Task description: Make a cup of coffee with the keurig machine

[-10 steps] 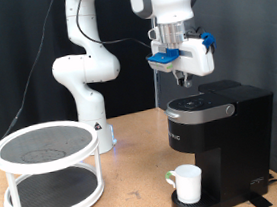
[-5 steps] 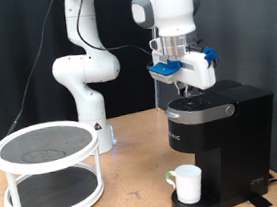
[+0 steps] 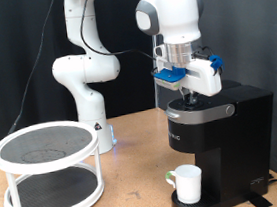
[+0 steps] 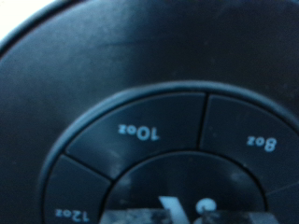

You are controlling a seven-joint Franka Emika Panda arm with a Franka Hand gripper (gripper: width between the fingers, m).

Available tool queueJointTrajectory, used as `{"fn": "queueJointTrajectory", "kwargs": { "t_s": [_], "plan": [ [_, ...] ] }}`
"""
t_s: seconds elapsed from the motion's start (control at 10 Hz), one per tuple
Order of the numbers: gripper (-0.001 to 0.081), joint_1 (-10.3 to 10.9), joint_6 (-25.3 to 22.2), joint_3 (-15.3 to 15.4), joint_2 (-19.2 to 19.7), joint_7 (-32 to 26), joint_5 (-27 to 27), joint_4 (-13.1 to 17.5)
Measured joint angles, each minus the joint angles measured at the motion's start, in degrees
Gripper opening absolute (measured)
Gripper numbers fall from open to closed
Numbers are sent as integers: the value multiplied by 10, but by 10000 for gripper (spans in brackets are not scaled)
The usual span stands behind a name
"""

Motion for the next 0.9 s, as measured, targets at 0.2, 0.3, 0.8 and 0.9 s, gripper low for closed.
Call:
{"fn": "queueJointTrajectory", "kwargs": {
  "t_s": [0.2,0.3,0.8,0.9],
  "plan": [
    [0,0,-1,2,3,0,0,1],
    [0,0,-5,3,3,-1,1,2],
    [0,-1,-57,2,11,-1,17,18],
    [0,-3,-65,1,15,0,20,22]
  ]
}}
